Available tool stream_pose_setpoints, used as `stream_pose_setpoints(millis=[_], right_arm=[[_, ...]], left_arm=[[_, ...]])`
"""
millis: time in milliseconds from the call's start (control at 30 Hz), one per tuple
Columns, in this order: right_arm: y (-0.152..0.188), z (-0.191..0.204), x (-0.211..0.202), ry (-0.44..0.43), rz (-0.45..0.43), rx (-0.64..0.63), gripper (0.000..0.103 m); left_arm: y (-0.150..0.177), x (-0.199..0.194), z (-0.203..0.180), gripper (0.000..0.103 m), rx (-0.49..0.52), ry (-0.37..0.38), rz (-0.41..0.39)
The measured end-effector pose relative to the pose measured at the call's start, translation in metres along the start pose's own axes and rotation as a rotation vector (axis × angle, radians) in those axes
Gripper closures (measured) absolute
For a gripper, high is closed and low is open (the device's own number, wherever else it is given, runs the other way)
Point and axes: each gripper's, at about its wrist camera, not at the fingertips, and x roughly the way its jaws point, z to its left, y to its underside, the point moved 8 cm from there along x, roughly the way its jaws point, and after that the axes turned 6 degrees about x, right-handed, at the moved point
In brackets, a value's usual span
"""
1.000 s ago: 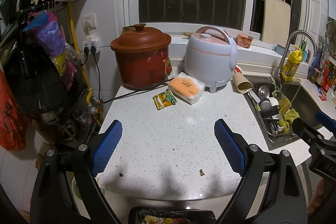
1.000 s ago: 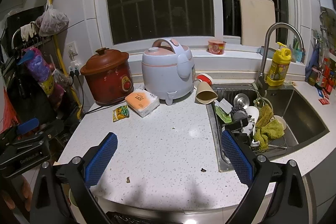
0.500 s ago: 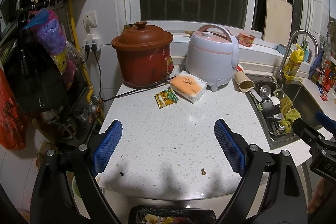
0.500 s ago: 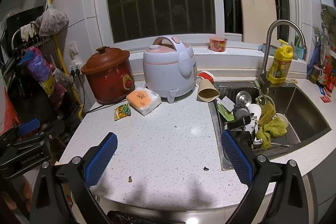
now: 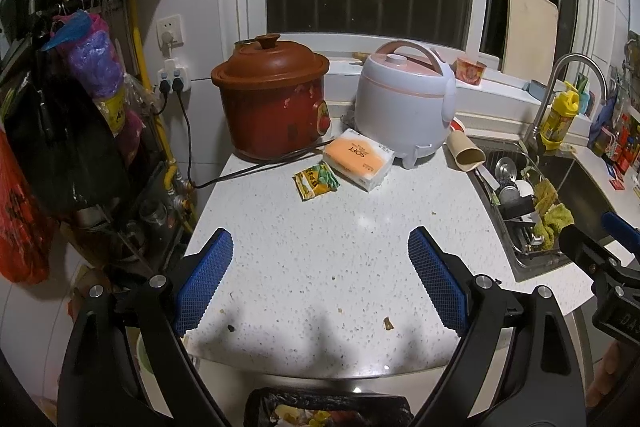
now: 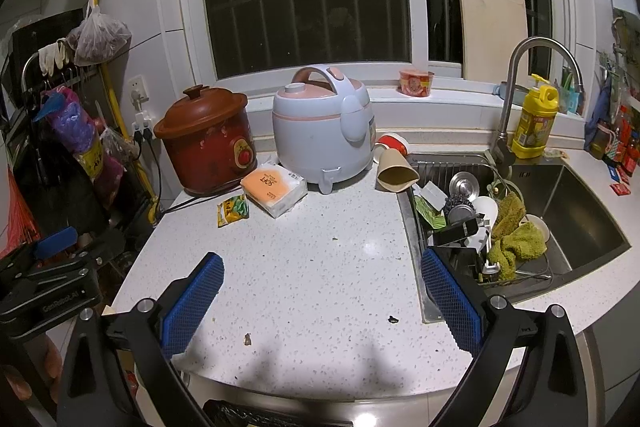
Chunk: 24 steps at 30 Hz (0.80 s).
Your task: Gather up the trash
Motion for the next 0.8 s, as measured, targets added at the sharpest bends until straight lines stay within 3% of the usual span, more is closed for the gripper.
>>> stream_pose_setpoints(millis=[800], right_arm=[[0.012,-0.004,0.002,0.008,0.013,0.003,0.005]], left_arm=[[0.004,0.003,-0.001,0.016,0.019,0.025,0.017]])
